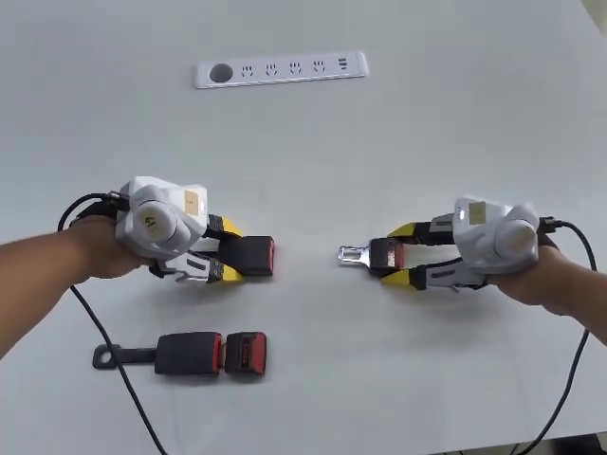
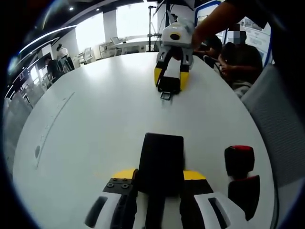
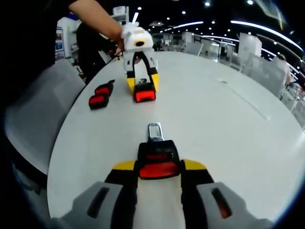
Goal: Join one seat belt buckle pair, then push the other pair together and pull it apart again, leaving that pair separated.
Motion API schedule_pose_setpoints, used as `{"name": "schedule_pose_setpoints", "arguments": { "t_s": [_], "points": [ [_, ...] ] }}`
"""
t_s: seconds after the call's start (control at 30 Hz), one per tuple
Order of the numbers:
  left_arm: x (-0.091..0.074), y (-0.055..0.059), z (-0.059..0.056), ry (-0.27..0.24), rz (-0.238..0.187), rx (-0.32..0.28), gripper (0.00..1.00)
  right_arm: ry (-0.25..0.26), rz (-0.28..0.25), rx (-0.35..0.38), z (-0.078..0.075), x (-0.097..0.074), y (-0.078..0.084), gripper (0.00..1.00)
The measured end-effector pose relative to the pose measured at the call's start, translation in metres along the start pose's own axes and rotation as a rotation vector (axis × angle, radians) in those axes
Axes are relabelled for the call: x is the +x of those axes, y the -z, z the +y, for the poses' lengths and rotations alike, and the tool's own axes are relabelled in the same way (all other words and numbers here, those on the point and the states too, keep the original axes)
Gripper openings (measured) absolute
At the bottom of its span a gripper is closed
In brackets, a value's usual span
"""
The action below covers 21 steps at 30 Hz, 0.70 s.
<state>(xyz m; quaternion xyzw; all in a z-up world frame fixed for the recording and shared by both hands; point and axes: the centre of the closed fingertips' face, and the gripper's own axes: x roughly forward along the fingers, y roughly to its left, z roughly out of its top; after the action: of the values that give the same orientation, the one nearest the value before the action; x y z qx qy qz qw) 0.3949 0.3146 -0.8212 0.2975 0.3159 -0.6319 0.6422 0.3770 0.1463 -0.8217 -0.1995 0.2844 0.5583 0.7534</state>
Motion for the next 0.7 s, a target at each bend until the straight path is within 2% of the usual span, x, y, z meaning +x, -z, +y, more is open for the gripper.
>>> {"name": "schedule_pose_setpoints", "arguments": {
  "t_s": [0.17,0.43,0.7],
  "points": [
    [0.001,-0.001,0.001,0.0,0.004,-0.002,0.35,-0.01,-0.008,-0.001,0.001,0.008,-0.003,0.35],
    [0.002,-0.001,0.001,0.003,0.007,-0.004,0.35,-0.027,-0.028,-0.01,0.005,0.026,-0.021,0.35],
    [0.003,-0.001,0.003,0.005,0.015,-0.003,0.35,-0.041,-0.057,-0.029,0.009,0.054,-0.039,0.35]
  ]
}}
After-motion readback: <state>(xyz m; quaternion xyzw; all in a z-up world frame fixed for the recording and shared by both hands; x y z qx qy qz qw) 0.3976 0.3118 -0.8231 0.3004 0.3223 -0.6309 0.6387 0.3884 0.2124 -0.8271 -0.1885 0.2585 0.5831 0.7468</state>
